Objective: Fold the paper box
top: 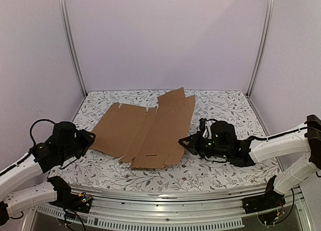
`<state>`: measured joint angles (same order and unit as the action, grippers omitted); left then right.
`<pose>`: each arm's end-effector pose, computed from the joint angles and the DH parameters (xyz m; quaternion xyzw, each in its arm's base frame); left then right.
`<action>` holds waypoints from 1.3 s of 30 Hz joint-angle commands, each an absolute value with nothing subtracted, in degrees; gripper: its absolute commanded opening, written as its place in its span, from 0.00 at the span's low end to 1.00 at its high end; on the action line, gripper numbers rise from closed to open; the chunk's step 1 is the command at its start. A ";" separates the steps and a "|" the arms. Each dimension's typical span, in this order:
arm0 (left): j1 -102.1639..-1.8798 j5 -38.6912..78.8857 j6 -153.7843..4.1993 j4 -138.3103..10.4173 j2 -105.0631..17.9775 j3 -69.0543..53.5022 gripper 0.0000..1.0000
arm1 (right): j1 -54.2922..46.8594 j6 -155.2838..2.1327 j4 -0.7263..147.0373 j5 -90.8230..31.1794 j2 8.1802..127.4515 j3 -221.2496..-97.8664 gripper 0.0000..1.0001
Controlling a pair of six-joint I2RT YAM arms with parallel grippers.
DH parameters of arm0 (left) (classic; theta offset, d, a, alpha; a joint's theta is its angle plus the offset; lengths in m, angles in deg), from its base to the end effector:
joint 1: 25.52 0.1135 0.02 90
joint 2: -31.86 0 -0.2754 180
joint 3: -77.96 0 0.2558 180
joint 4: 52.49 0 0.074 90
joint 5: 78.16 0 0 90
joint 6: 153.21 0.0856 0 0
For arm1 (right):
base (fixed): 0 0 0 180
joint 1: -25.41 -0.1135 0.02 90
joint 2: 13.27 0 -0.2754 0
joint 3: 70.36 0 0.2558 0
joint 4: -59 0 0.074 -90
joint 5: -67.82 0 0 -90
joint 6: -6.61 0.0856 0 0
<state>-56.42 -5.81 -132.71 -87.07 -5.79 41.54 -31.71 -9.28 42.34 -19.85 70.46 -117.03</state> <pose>0.1711 -0.0721 0.1852 -0.3567 0.8072 -0.2584 0.3930 0.1894 0.2866 0.1775 0.1328 0.8103 0.5128 0.2508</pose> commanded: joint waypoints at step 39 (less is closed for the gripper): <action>-56.99 -2.17 -114.29 -99.88 -5.21 28.94 0.68 | -23.71 -87.24 127.49 8.86 82.52 -176.99 0.00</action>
